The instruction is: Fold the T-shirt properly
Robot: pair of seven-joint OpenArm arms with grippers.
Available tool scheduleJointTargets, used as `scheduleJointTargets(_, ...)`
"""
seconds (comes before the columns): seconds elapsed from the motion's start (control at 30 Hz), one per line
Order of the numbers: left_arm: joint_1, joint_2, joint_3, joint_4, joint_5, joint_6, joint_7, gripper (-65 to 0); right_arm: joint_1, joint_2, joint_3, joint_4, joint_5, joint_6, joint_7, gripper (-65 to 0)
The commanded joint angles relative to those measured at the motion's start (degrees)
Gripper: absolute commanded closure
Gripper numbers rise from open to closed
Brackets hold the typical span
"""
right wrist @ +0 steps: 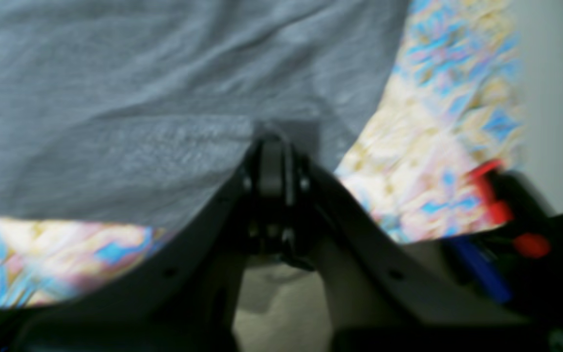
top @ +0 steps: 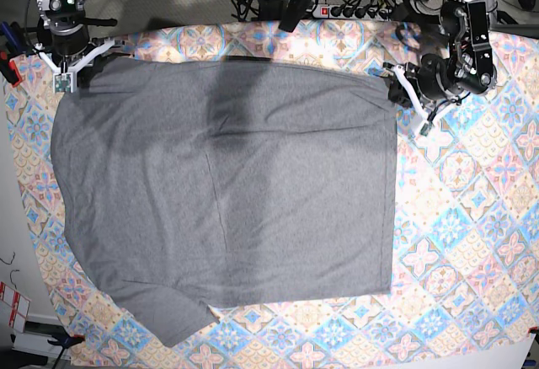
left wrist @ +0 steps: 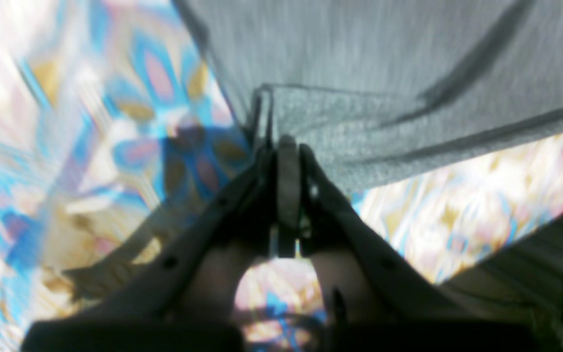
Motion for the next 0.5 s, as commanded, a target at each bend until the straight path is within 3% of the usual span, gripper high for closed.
scheduleJointTargets(0.0,-0.85,-0.10,-0.35,0.95,-0.56,-0.04,0.03,0.0,0.21,0.47,0.31,1.26,-0.25,-0.18,1.02,-0.7)
scheduleJointTargets(0.23,-4.81,0.25,-0.44,7.37,-0.56,0.05,5.74,0.0,3.55,0.47,0.49,1.26,-1.13,-0.18,0.84,-0.8)
scheduleJointTargets(0.47,-9.82,1.83,-4.22,8.25,0.14,0.05,9.78,0.0,9.80,0.56,0.40,1.26,-5.26,-0.18,-4.70,-0.7)
